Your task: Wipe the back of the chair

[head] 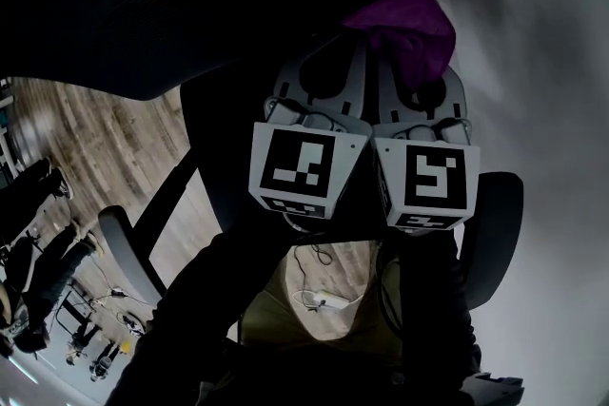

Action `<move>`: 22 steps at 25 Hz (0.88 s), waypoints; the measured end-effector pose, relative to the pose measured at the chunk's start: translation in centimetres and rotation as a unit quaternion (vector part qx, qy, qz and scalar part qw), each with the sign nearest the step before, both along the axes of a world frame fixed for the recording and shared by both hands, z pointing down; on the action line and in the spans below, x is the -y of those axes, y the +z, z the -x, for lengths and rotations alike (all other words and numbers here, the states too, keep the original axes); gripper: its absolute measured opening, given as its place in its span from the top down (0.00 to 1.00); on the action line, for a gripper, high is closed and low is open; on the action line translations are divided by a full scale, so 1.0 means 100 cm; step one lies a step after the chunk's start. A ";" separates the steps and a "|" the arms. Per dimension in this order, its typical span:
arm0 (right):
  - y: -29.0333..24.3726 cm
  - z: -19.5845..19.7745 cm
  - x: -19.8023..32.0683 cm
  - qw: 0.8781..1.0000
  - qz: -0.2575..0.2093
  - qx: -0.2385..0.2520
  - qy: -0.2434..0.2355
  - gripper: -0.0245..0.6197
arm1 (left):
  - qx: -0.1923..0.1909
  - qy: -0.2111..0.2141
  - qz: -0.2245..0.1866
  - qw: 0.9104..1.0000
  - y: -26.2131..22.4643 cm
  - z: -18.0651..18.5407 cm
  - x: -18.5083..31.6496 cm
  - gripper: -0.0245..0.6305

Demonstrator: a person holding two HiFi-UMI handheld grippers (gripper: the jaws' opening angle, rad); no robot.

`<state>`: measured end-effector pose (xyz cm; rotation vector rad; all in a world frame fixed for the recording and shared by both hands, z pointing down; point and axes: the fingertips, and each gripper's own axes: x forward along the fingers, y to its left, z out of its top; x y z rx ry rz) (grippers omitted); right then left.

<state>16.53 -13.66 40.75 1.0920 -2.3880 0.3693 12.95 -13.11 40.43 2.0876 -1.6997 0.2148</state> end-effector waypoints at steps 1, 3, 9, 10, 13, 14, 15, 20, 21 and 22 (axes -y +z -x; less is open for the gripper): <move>-0.001 -0.005 0.002 1.000 -0.002 -0.001 0.005 0.86 | -0.002 0.005 -0.002 1.000 -0.001 -0.005 0.003 0.96; -0.002 -0.011 0.004 1.000 -0.007 -0.004 0.015 0.86 | -0.005 0.017 -0.005 1.000 -0.001 -0.012 0.005 0.96; -0.003 -0.022 0.010 0.999 -0.025 -0.011 0.026 0.86 | -0.013 0.043 -0.014 0.999 0.000 -0.027 0.013 0.96; -0.002 -0.022 0.011 0.999 -0.027 -0.011 0.023 0.86 | -0.014 0.045 -0.016 0.999 0.000 -0.028 0.014 0.96; 0.000 -0.019 0.010 0.999 -0.035 -0.011 0.012 0.86 | -0.009 0.048 -0.025 0.999 0.000 -0.028 0.014 0.96; 0.002 -0.019 0.010 0.999 -0.038 -0.011 0.011 0.86 | -0.007 0.048 -0.028 0.998 0.000 -0.028 0.014 0.96; 0.003 -0.019 0.010 0.999 -0.040 -0.010 0.010 0.86 | -0.006 0.046 -0.032 0.998 0.000 -0.028 0.014 0.96; 0.007 -0.017 0.008 0.999 -0.049 -0.012 0.009 0.87 | -0.002 0.041 -0.047 0.998 -0.004 -0.026 0.013 0.96; 0.007 -0.018 0.007 0.999 -0.049 -0.012 0.010 0.87 | -0.001 0.042 -0.049 0.998 -0.004 -0.026 0.013 0.96; 0.007 -0.018 0.007 0.999 -0.049 -0.012 0.010 0.87 | -0.001 0.042 -0.051 0.998 -0.005 -0.026 0.012 0.96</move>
